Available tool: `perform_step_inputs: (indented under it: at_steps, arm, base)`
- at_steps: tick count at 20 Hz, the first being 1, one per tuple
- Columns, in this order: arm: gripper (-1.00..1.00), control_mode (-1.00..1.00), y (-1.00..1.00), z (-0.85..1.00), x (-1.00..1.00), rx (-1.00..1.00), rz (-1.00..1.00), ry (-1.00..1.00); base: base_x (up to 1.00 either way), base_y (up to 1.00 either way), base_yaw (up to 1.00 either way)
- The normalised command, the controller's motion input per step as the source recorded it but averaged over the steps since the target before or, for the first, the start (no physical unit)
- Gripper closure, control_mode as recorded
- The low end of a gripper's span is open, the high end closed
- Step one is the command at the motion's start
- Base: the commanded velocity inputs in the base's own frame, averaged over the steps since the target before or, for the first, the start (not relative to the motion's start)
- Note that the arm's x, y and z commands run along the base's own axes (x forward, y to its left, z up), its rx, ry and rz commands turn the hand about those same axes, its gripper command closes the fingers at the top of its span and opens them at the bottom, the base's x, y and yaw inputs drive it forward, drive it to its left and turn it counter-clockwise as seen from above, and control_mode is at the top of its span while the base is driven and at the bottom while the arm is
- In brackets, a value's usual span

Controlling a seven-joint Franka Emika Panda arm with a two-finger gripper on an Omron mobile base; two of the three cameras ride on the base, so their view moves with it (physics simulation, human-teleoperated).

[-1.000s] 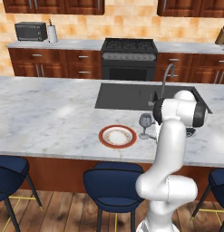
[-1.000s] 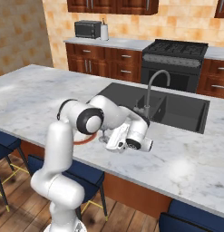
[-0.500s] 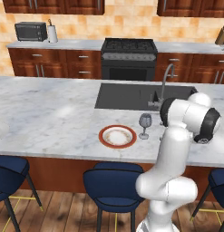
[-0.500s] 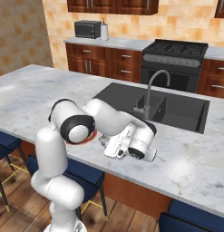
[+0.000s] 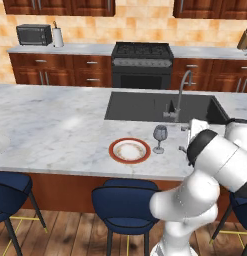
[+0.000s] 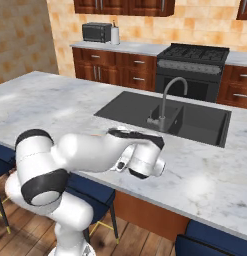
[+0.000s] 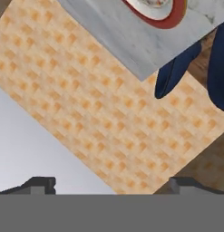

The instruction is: Retrieve the wine glasses from the counter and place one next to each plate.

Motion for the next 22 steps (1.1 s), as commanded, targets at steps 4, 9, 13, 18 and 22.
perform_step_inputs:
  at_steps: [4,9,13,18,22]
  arm:
    - [-1.0,-1.0,0.32,0.98,-0.47,0.0,0.0,-0.02]
    - [-1.0,-1.0,0.07,1.0,-0.75,0.0,0.0,-0.1]
    - [-1.0,-1.0,0.09,0.93,-0.87,0.0,0.0,-0.18]
    - [-1.0,-1.0,0.2,0.61,-1.0,0.0,0.0,-0.31]
    - [-1.0,1.0,0.0,0.0,0.0,0.0,0.0,0.0]
  base:
    - [0.0,0.0,0.0]
    - [0.0,0.0,0.0]
    - [0.0,0.0,0.0]
    - [0.0,0.0,0.0]
    - [-1.0,0.64,0.0]
